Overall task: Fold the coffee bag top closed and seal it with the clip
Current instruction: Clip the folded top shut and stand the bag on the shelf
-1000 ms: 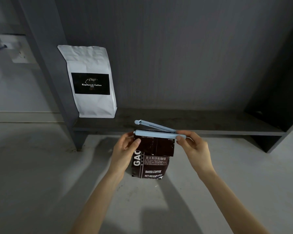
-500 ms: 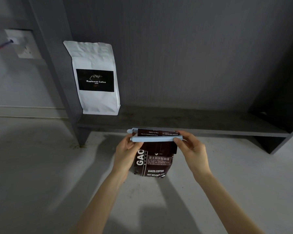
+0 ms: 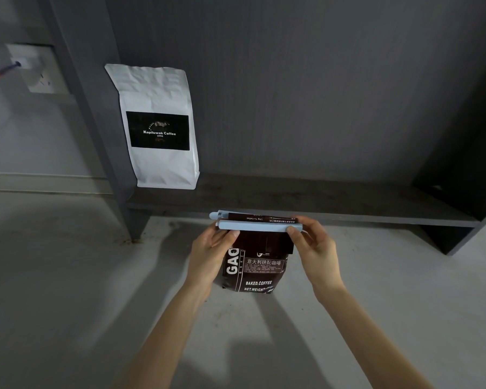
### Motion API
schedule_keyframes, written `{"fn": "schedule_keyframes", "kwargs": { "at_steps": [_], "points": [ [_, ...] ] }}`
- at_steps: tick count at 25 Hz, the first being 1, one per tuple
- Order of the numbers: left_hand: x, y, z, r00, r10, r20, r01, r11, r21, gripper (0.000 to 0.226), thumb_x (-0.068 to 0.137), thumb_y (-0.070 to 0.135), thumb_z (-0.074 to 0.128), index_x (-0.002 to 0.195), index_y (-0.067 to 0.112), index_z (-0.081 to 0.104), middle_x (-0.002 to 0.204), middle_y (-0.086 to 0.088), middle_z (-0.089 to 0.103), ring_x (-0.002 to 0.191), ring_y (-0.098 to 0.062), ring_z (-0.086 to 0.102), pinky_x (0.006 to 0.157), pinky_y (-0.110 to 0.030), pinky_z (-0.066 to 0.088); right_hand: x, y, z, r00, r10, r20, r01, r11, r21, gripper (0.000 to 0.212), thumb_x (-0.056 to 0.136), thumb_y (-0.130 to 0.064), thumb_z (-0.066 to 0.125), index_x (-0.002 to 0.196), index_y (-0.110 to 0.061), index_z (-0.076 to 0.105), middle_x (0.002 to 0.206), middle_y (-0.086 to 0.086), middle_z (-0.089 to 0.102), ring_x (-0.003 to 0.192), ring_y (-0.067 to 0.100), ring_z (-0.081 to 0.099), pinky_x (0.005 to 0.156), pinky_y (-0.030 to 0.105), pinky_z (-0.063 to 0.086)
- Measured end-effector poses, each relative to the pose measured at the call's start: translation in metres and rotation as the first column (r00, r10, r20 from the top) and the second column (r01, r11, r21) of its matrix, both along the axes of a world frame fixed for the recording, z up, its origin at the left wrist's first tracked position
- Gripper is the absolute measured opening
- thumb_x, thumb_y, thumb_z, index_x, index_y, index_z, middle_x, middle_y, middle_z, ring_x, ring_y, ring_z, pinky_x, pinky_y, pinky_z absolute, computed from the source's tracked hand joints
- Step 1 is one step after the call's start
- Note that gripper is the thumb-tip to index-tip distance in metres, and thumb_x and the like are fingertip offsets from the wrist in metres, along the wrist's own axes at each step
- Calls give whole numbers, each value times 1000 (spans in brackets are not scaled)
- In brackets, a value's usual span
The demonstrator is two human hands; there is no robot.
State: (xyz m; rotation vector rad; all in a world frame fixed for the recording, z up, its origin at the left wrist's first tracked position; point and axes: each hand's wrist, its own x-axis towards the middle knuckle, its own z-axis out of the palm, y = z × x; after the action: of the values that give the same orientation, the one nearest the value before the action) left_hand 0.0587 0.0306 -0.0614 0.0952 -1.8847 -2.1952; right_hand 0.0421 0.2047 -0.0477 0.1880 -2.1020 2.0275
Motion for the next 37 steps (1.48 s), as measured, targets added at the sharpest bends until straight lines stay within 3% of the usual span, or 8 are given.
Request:
{"fn": "schedule_keyframes", "kwargs": {
  "at_steps": [4,12,17,20,26,32,34,37],
  "points": [
    [0,-2,-2,1000,-20,-12,20,1000,-8,19,80,14,63,85,32,65,77,26,72,84,8,64,64,-2,45,-1,0,0,1000,13,-6,-13,1000,-8,24,83,-10,58,82,-34,58,74,-15,65,66,-9,63,54,5,48],
    [-1,-5,-5,997,-62,-38,63,998,15,25,78,15,65,94,35,64,88,26,72,92,4,63,67,-4,47,-3,-3,-2,999,-34,-5,34,999,8,15,84,-9,57,88,-23,57,76,-9,64,64,-10,61,55,4,47],
    [1,-15,-8,984,-179,-24,180,983,29,36,66,44,63,100,33,63,97,15,72,99,-9,62,84,-26,47,-2,-2,0,1000,-19,6,19,1000,5,21,84,-9,56,82,-29,57,74,-10,63,62,-12,60,51,2,44],
    [1,-14,-10,993,-115,-20,116,992,46,33,69,49,57,96,32,64,91,9,70,93,-16,59,80,-32,43,-1,-2,0,1000,-10,4,10,1000,18,25,84,-9,56,80,-33,56,75,-10,64,63,-11,61,51,2,44],
    [0,-9,-12,999,-28,-37,28,999,-18,27,70,50,55,85,31,65,69,20,69,66,5,59,69,-26,42,2,-2,-1,1000,-17,2,17,1000,16,22,85,-9,55,83,-30,56,75,-9,64,63,-11,61,51,2,44],
    [-1,-9,-13,997,-13,-70,9,999,-53,17,78,46,55,83,32,62,80,19,72,80,-1,65,73,-20,50,2,-2,-3,1000,-17,4,17,1000,23,15,86,-10,54,91,-23,56,79,-9,64,68,-12,61,54,4,47],
    [1,-8,-11,996,9,-88,-17,996,-85,15,80,43,55,78,29,59,72,21,70,71,5,62,62,-8,47,3,0,-5,1000,-21,0,21,999,40,13,86,-11,54,95,-19,57,80,-10,64,69,-12,61,54,5,47],
    [2,-5,-9,993,46,-112,-58,992,-110,13,87,28,50,77,21,55,65,25,67,61,10,58,52,-3,41,3,-2,-5,1000,-29,-10,30,998,61,14,85,-12,55,92,-24,56,80,-9,63,70,-12,61,55,5,48]
  ]
}}
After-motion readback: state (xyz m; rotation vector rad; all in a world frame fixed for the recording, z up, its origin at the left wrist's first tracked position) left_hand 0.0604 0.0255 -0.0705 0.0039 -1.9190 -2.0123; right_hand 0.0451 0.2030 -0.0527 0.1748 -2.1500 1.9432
